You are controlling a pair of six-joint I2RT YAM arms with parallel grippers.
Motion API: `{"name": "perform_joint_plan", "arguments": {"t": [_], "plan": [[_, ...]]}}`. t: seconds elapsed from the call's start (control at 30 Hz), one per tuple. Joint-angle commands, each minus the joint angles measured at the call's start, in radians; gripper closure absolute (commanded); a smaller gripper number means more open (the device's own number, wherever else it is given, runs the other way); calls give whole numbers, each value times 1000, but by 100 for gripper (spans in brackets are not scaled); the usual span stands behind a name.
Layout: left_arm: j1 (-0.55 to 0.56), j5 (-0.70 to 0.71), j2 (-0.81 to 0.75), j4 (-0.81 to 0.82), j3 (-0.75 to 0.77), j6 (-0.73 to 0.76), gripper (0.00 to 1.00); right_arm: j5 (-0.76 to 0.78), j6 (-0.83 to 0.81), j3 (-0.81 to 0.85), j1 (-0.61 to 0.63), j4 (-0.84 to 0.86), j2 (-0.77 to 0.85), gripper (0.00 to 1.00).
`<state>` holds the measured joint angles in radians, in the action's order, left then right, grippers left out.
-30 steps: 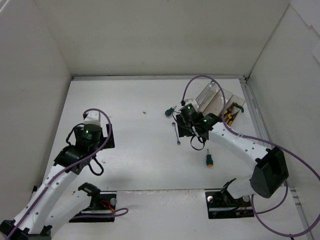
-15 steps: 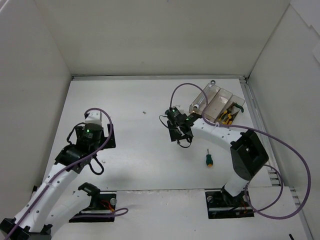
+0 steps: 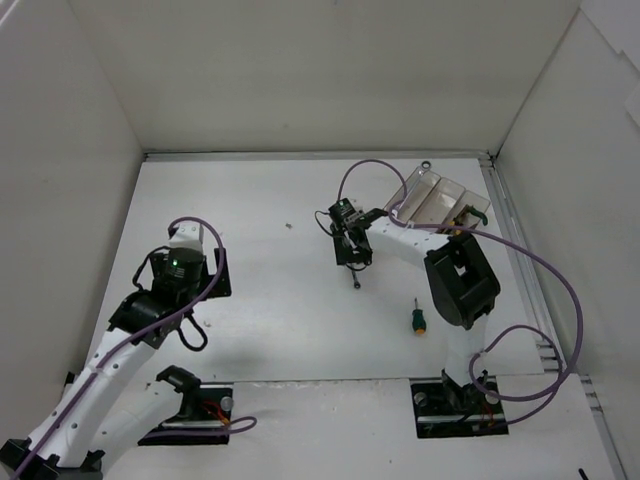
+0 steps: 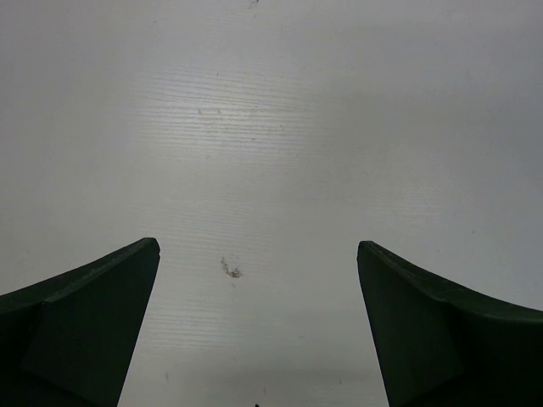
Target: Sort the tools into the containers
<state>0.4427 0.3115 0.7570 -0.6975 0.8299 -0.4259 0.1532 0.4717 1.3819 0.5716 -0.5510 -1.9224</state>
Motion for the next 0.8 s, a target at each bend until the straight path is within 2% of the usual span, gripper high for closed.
{"name": "perform_joint_plan", "arguments": {"t": [0.0, 0.37, 0.77], "plan": [[-7, 6, 1, 46, 25, 9, 0, 5, 4, 58, 4, 29, -7, 63], [-7, 11, 8, 39, 26, 4, 0, -18, 30, 36, -24, 29, -75, 65], [-7, 11, 10, 39, 26, 3, 0, 2, -10, -40, -46, 16, -23, 69]]}}
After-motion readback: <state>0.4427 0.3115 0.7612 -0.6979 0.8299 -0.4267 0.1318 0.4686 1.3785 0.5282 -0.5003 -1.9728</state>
